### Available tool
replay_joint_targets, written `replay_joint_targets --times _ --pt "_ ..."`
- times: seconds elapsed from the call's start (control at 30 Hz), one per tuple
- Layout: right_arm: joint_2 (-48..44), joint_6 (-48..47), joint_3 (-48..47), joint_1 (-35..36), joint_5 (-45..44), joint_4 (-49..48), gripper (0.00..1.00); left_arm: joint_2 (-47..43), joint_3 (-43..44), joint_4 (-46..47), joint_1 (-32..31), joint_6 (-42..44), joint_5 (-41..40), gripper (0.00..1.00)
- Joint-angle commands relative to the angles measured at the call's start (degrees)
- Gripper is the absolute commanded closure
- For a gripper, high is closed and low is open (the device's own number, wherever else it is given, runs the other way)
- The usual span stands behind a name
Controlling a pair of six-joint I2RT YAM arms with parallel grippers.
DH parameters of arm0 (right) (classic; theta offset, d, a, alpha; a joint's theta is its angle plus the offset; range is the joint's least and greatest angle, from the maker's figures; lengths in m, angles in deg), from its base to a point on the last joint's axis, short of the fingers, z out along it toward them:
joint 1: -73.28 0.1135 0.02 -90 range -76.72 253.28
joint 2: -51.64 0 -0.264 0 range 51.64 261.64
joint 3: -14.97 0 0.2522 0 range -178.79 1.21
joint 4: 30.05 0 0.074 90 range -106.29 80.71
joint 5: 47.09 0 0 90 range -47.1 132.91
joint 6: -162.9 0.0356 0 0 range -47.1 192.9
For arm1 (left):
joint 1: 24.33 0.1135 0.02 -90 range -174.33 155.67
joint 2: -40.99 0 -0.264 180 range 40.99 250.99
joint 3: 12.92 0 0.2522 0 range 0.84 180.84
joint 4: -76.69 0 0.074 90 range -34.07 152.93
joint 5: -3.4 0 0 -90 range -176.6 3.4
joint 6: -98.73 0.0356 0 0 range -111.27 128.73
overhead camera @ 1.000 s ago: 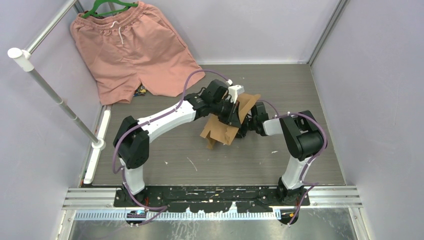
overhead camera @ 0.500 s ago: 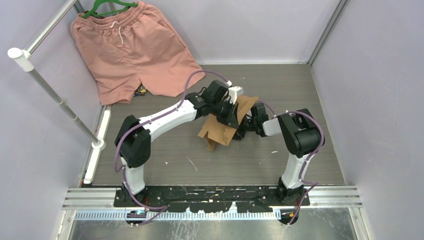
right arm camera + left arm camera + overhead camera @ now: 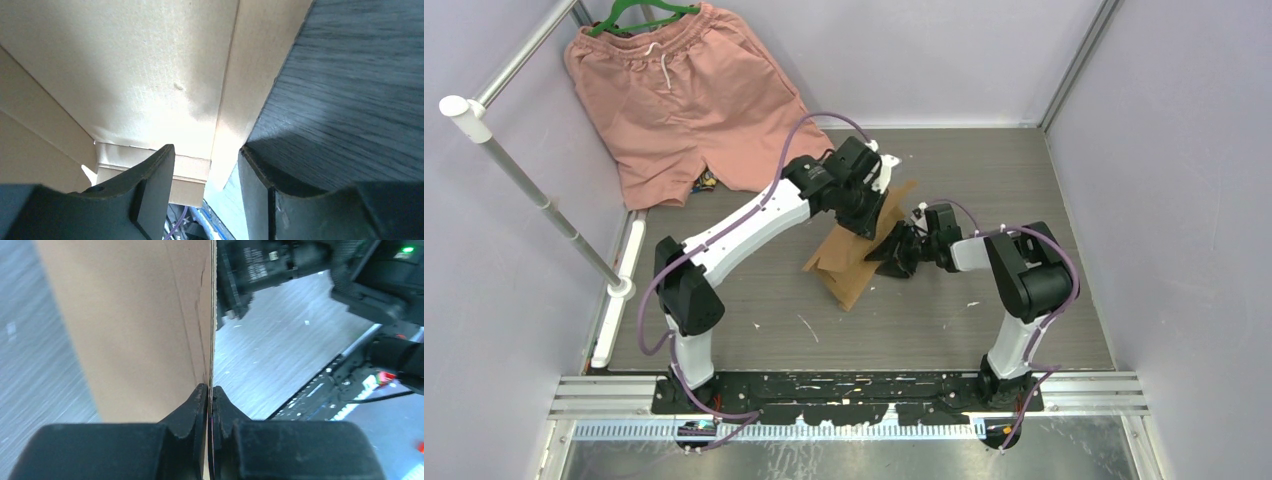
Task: Fold the paper box
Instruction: Fold the paper box at the center of the board.
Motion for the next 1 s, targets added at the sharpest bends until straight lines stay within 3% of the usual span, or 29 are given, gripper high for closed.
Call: replay_joint_targets --times 0.0,0.13,0.4,0.53,0.67,0.97 --pt "-3.55 -1.92 -0.80 -0.01 -4.10 2.72 0.44 -2.75 6.41 -12.55 -0.41 4.82 -13.66 0.91" --pt "-5.03 -2.32 -0.76 -0.01 -4.38 3.91 0.44 -2.92 7.96 -15.61 -1.09 5.96 -21.82 0.90" --pt "-7.00 -2.75 -1.18 -0.03 -4.51 5.71 0.44 -1.00 6.97 -19.56 -2.81 7.04 -36.54 0.76" --pt "-8.52 -3.38 -1.54 -0.01 -4.54 7.37 0.44 -1.80 3.44 -17.61 -2.93 7.21 -37.73 0.62" --pt "-9.68 -3.79 -1.90 0.03 -4.55 8.56 0.44 -3.63 -0.44 -13.27 -2.88 7.72 -36.71 0.54" --pt "-11.19 -5.19 -3.57 0.11 -4.84 11.65 0.43 -4.85 -5.36 -10.09 -1.55 7.07 -34.09 0.50"
